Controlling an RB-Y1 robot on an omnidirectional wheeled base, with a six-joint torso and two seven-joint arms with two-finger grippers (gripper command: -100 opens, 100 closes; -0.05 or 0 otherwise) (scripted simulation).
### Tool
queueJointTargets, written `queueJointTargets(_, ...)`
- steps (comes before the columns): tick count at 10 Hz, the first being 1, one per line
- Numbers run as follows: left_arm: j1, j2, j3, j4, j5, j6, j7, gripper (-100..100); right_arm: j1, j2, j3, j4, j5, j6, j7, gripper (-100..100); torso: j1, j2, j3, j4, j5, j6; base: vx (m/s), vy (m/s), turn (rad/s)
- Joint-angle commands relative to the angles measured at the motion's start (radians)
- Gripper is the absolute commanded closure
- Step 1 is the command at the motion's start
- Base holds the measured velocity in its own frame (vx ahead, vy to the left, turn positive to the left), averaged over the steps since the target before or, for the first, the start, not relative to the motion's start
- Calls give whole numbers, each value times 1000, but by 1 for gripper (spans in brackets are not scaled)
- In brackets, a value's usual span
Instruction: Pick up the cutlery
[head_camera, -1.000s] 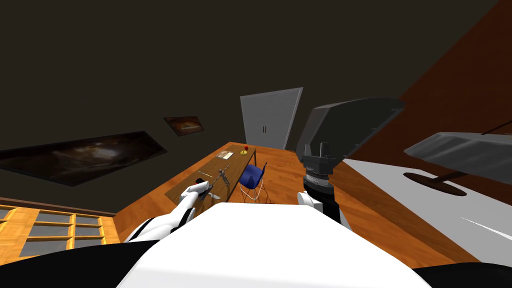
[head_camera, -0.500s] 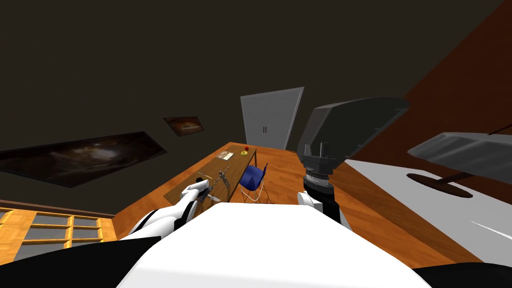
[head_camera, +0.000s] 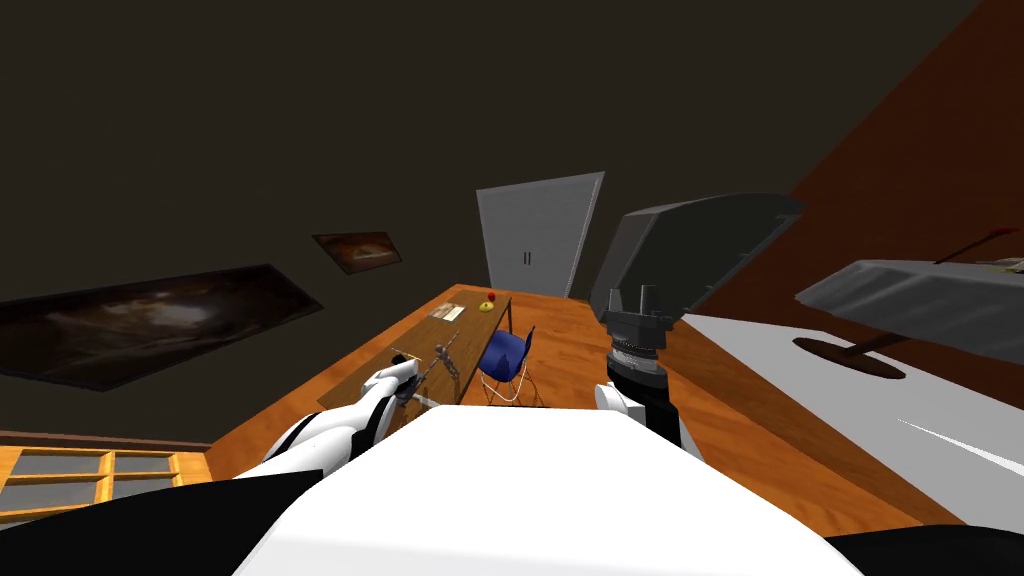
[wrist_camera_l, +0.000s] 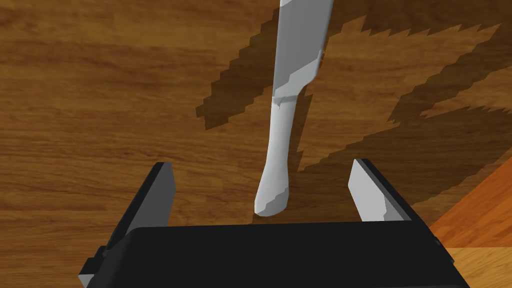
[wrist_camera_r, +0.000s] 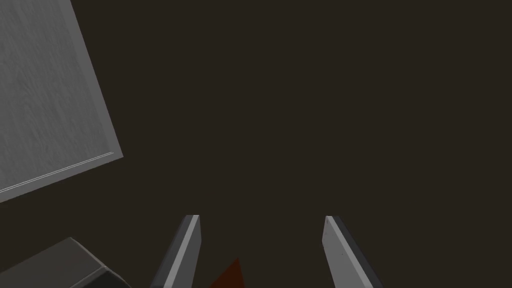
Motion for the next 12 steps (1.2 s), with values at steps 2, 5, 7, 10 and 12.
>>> queueJointTargets(2, -2, -5, 4, 21, -13, -13, 56, -100, 0, 0, 0, 0, 0, 0, 0, 0, 2, 1, 1, 0, 0, -1, -79, 86, -184)
queueJointTargets(5, -4, -13, 9, 53, -34, -31, 135, -100, 0, 0, 0, 0, 0, 0, 0, 0, 3, 3, 2, 1, 1, -1, -107, 88, -272)
queueJointTargets(7, -5, -19, 13, 75, -48, -43, 188, -100, 0, 0, 0, 0, 0, 0, 0, 0, 3, 4, 2, 1, 1, -1, -112, 70, -224)
queueJointTargets(10, -3, -24, 16, 86, -58, -50, 220, -100, 0, 0, 0, 0, 0, 0, 0, 0, 3, 3, 2, 1, 1, -1, -87, 60, -196)
queueJointTargets(12, -3, -24, 16, 86, -58, -51, 226, 100, 0, 0, 0, 0, 0, 0, 0, 0, 0, -3, -2, -1, 0, -2, -9, 4, 11)
